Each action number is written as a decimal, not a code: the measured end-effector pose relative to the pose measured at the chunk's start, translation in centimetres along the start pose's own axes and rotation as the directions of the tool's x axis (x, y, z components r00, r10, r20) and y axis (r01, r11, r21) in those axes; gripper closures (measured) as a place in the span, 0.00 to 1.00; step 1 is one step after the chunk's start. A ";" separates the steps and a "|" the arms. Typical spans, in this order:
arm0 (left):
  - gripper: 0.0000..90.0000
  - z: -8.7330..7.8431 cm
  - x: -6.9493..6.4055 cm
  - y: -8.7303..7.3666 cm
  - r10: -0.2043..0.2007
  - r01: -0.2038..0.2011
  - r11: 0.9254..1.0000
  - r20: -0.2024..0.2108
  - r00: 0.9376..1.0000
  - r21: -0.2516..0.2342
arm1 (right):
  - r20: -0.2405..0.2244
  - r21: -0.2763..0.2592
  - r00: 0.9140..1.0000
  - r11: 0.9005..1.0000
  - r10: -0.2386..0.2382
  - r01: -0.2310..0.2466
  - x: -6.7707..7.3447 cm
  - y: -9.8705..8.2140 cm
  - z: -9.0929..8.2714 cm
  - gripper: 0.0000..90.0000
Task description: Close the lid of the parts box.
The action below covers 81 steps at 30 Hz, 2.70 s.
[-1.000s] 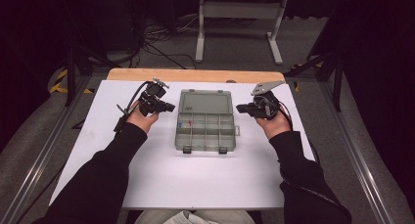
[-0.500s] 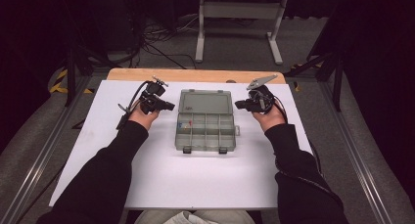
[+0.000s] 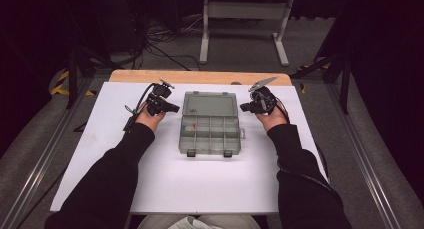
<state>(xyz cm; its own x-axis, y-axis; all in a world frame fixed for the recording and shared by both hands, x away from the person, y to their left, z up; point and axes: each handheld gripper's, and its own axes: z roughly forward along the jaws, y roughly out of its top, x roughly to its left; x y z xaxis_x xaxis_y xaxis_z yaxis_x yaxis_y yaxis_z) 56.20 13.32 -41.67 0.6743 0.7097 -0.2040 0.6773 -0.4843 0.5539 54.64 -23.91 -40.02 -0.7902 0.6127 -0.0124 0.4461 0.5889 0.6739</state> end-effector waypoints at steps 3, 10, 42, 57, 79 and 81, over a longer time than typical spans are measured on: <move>1.00 0.3 0.1 0.0 -0.005 0.005 1.000 0.005 1.000 0.004 | 0.001 0.016 1.000 1.000 0.006 -0.006 -0.2 -0.1 0.5 1.00; 1.00 1.2 0.5 -0.2 -0.019 0.019 1.000 0.027 0.999 0.009 | -0.002 0.042 1.000 0.999 0.031 -0.031 -0.9 -0.8 1.4 1.00; 1.00 2.9 0.8 -0.3 0.009 -0.009 1.000 0.020 1.000 0.018 | -0.006 0.112 1.000 0.993 0.029 -0.028 -1.2 -1.1 4.0 1.00; 1.00 3.1 1.2 -0.3 -0.011 0.011 1.000 0.034 0.999 -0.007 | -0.006 0.091 0.999 0.995 0.037 -0.037 -1.6 -1.0 4.2 1.00; 1.00 3.4 0.9 0.0 -0.003 0.003 1.000 0.018 1.000 -0.017 | 0.003 0.072 0.999 0.996 0.047 -0.048 -1.7 -0.6 4.8 1.00; 1.00 3.4 0.9 0.0 -0.004 0.004 1.000 0.016 1.000 -0.018 | 0.003 0.072 0.999 0.996 0.049 -0.049 -1.7 -0.6 4.8 1.00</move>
<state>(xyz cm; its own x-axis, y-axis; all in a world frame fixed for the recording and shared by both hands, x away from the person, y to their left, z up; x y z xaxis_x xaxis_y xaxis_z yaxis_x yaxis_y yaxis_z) 57.81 12.20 -44.59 0.6762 0.7033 -0.2193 0.6747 -0.4716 0.5677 57.70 -22.79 -43.95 -0.7664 0.6421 0.0186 0.5133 0.5948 0.6187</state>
